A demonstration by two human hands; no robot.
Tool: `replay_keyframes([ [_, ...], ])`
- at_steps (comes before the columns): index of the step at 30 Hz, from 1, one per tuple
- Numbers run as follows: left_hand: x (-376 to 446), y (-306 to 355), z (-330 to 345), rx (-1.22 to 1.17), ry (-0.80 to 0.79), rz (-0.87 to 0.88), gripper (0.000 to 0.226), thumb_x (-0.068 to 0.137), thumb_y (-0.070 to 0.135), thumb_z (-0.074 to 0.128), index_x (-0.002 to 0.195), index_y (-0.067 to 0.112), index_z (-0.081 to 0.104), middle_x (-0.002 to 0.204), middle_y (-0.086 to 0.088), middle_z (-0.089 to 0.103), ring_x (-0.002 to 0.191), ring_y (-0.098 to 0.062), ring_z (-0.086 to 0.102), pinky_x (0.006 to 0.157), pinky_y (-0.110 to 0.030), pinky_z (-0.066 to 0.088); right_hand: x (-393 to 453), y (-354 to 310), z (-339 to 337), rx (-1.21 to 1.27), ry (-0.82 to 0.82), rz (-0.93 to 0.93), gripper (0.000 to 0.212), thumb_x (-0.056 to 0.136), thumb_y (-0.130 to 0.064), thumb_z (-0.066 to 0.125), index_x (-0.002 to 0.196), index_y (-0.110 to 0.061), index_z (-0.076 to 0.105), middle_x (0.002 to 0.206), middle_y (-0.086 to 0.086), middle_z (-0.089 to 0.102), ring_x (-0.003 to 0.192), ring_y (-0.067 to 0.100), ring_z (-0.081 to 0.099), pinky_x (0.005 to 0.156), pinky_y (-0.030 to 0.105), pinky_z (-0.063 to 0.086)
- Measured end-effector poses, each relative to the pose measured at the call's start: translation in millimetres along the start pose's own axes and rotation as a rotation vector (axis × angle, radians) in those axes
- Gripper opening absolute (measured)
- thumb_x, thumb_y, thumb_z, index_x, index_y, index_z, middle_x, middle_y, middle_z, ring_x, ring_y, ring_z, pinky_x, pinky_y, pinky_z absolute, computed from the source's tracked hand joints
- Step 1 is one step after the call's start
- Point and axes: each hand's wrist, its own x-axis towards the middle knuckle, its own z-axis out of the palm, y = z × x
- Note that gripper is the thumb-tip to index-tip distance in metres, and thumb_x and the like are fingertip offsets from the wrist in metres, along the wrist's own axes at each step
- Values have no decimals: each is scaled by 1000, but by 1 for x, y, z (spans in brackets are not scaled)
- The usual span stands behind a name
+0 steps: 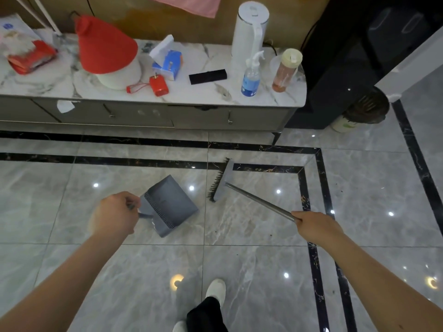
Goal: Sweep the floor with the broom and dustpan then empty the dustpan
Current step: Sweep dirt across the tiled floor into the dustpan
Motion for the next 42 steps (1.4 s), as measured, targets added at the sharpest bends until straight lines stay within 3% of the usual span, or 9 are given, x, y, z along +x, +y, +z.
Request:
replay_keyframes([
  [7,-19,-64,-26,-62,25,-52,24,90,4,48,86,22,64,95,-1,72,49,-24,67,62,-36,60,-35,-38,36,-36,-47,-58,45,100,-28,29,144,-37,35,135,-2,55,100,16,59,79,25,48],
  [14,-49,-144,-46,-139,44,-110,29,89,-1,46,103,11,67,101,0,73,48,-19,63,33,-12,43,-75,-95,89,-157,-39,-157,44,101,-27,28,142,-40,37,125,-3,60,92,13,58,68,21,43],
  [19,-60,-184,-45,-145,46,-159,26,89,1,47,101,14,67,103,1,73,51,-22,65,52,-26,52,-85,-123,130,-257,-77,-223,43,99,-24,32,137,-38,44,127,-3,58,109,17,57,84,24,43],
  [23,-73,-202,-38,-114,45,-171,27,88,1,46,97,17,66,102,2,72,49,-22,65,47,-26,51,-91,-123,153,-282,-94,-190,45,98,-19,31,139,-35,41,130,0,56,113,19,56,91,27,46],
  [27,-82,-197,-27,-86,40,-165,26,88,1,47,94,19,65,100,3,73,48,-22,65,47,-21,52,-94,-90,158,-275,-88,-136,48,97,-17,32,141,-34,38,133,-1,55,115,17,55,94,26,46],
  [30,-89,-177,-13,-69,28,-162,25,88,3,47,91,21,65,97,2,73,52,-24,67,67,-34,58,-94,-46,154,-275,-87,-83,51,97,-18,32,144,-37,34,135,-3,53,117,17,54,95,26,46],
  [33,-99,-151,5,-36,6,-128,22,89,5,49,93,20,64,97,1,72,50,-23,66,63,-32,55,-92,3,147,-291,-96,-37,52,97,-20,29,146,-38,30,136,-1,53,117,18,54,93,28,47],
  [39,-119,-78,53,54,-9,-33,29,88,2,45,84,23,64,97,-1,72,47,-22,66,57,-29,53,-84,109,125,-264,-87,91,46,94,-15,32,133,-36,46,97,-3,59,88,13,59,77,25,52],
  [42,-128,-33,82,89,-30,24,29,90,2,44,80,25,60,97,-2,72,46,-22,66,58,-31,55,-79,161,117,-264,-87,151,44,95,-17,33,133,-35,45,99,-5,60,81,11,56,63,20,45],
])
